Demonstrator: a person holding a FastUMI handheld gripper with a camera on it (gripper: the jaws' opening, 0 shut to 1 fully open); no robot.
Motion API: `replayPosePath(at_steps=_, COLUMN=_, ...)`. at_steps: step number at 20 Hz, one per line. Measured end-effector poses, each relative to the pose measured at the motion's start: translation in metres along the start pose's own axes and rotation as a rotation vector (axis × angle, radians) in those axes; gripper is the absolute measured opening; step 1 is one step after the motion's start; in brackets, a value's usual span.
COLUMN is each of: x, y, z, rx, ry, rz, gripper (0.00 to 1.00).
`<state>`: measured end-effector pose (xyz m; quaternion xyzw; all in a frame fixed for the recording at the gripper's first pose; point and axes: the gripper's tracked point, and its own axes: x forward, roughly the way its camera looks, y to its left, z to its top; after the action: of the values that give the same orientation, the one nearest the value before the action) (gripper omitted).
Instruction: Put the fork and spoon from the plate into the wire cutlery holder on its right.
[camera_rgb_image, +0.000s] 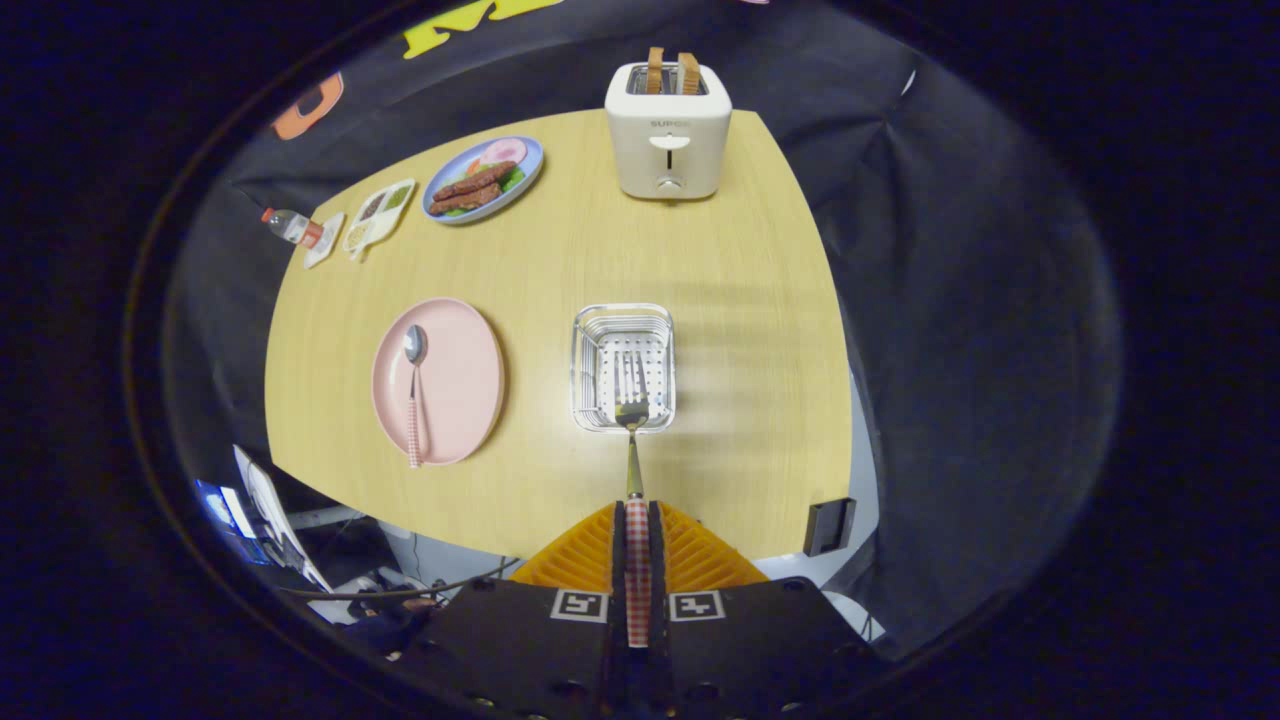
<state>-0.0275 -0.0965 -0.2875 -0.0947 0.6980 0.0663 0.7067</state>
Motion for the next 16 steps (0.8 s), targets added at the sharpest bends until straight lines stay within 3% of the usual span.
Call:
replayPosePath(at_steps=3, x=0.009, y=-0.001, z=0.006, rx=-0.002, ry=0.086, rz=-0.037, gripper=0.08)
replayPosePath(at_steps=14, x=0.042, y=0.023, z=0.031, rx=-0.049, ry=0.345, rz=-0.017, gripper=0.08)
replayPosePath(at_steps=16, x=0.049, y=0.022, z=0.04, rx=-0.056, ry=0.337, rz=-0.031, gripper=0.08)
